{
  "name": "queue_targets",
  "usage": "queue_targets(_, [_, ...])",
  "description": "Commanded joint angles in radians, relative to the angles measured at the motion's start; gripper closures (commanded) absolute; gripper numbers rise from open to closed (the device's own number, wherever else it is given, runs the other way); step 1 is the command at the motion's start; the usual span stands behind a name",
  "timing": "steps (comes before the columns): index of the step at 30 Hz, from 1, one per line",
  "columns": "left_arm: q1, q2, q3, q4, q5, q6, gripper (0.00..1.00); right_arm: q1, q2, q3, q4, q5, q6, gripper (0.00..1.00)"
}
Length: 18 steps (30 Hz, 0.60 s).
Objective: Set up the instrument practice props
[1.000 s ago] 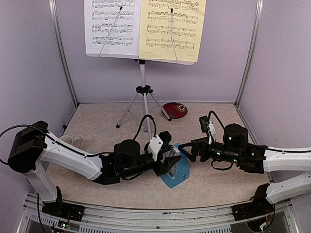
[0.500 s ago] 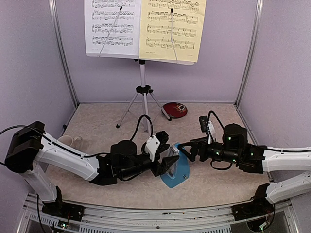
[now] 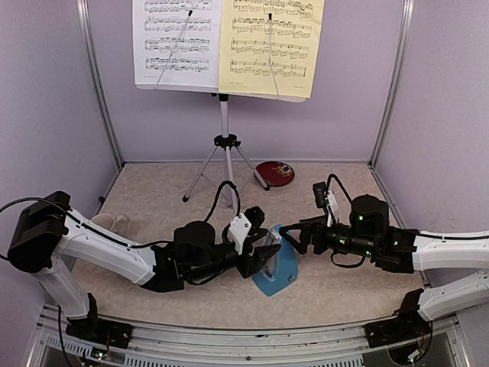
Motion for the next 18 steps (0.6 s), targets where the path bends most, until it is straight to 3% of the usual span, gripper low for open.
queue_targets(1, [0.002,-0.005,0.023,0.023,0.002,-0.002,0.5,-0.007,0.021,-0.037,-0.092,0.034,-0.011,0.05])
queue_targets(9, [0.005,-0.003,0.028,0.016,-0.001,-0.008,0.44,-0.006,0.023,-0.039,-0.089,0.029,-0.011,0.05])
queue_targets(18, [0.007,-0.006,0.032,0.007,0.007,0.001,0.51,-0.007,0.028,-0.04,-0.084,0.028,-0.011,0.05])
